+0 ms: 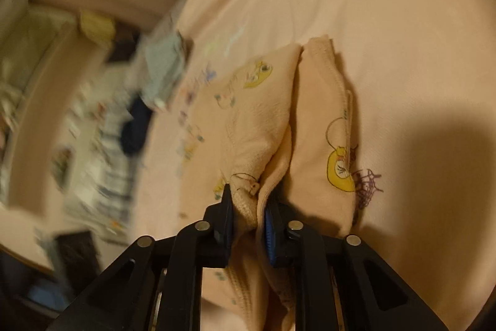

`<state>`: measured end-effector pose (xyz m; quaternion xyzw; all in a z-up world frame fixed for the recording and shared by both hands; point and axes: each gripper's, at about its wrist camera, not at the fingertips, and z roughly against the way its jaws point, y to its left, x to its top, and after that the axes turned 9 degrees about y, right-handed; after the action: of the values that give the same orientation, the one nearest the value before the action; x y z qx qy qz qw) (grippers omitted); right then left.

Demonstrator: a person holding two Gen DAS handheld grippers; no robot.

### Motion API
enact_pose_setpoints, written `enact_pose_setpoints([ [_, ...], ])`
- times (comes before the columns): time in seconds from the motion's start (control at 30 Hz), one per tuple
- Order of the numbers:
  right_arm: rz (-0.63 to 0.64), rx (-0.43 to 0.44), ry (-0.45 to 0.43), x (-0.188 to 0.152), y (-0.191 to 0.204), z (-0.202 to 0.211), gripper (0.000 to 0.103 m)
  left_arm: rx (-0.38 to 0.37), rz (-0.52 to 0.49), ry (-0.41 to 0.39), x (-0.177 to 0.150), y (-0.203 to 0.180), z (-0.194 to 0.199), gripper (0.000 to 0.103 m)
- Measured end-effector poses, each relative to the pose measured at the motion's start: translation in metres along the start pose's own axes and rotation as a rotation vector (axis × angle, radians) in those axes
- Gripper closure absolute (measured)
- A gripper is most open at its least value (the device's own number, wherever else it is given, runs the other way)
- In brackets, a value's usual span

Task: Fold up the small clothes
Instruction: 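Grasp the folded shirt's edge with the right tool and tuck it in, then open the right tool and pull back from the folded shirt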

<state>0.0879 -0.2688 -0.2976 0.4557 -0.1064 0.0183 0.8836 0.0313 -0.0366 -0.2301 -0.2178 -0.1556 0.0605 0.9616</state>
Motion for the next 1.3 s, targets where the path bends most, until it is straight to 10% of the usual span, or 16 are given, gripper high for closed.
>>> enact_pose_setpoints([
  [0.23,0.001,0.004,-0.122,-0.024,-0.001,0.046,0.086,-0.042,0.033,-0.002,0.004,0.002,0.002,0.033],
  [0.47,-0.082,-0.126,-0.043,-0.022,-0.028,0.029,0.08,-0.016,-0.016,0.039,0.004,-0.012,-0.008,0.033],
  [0.63,0.038,-0.409,-0.194,-0.027,0.014,0.068,0.067,-0.004,-0.051,-0.02,0.013,-0.019,0.001,0.033],
  [0.8,0.107,-0.244,-0.116,-0.04,0.023,0.044,0.067,-0.027,-0.078,0.001,0.012,-0.031,-0.008,0.033],
  [1.0,0.05,-0.289,-0.081,-0.04,-0.013,0.043,0.073,-0.013,-0.104,0.032,0.005,-0.03,-0.01,0.033],
  [1.13,-0.014,-0.434,-0.155,-0.039,-0.02,0.081,0.048,-0.047,-0.089,0.035,0.014,-0.022,-0.009,0.03],
  [1.3,-0.044,-0.252,-0.117,-0.039,-0.04,0.105,0.031,-0.258,0.012,0.087,0.045,0.01,-0.016,0.027],
])
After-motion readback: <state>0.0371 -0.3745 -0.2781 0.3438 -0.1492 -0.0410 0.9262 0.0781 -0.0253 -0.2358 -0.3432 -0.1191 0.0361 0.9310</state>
